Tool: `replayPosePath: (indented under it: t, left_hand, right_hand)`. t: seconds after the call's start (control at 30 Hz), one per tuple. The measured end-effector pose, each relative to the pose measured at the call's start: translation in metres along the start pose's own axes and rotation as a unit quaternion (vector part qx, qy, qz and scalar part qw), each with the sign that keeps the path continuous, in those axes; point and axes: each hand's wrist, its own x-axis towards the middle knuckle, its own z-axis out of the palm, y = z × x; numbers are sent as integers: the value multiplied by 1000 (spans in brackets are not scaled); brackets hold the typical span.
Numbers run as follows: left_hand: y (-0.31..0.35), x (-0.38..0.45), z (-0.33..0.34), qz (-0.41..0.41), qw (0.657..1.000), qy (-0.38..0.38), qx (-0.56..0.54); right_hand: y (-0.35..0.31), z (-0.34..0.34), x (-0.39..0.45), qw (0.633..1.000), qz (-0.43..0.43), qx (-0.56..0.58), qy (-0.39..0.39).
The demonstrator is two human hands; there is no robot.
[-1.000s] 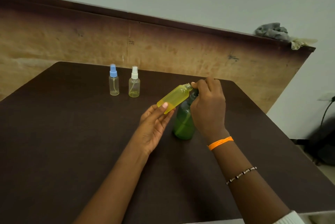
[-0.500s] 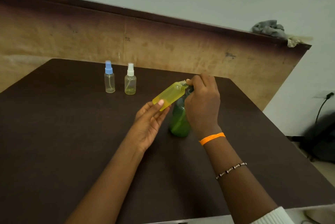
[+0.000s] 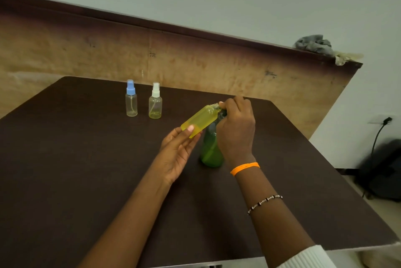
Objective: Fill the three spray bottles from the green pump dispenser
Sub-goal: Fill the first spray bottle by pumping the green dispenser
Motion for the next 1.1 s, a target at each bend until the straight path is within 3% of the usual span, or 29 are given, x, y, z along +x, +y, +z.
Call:
replayPosePath:
  t: [0.23,0.37,0.97,1.1]
  left_hand:
    - [2,-5,5,6,1000,-12,6]
    - [2,-1,3,2,1000,-5,-1]
    - [3,-3,3,-3,1000,-4,-2]
    - [4,-6,6,-8,1000,-6,-1]
  right_hand:
    - [-2,-14,13,999,18,25,-20]
    - [-2,-4,2,1000,-10,10,3]
    - [1,-9,10,998,-39,-28,-33]
    - [0,-18,23,998,0,-15,-62]
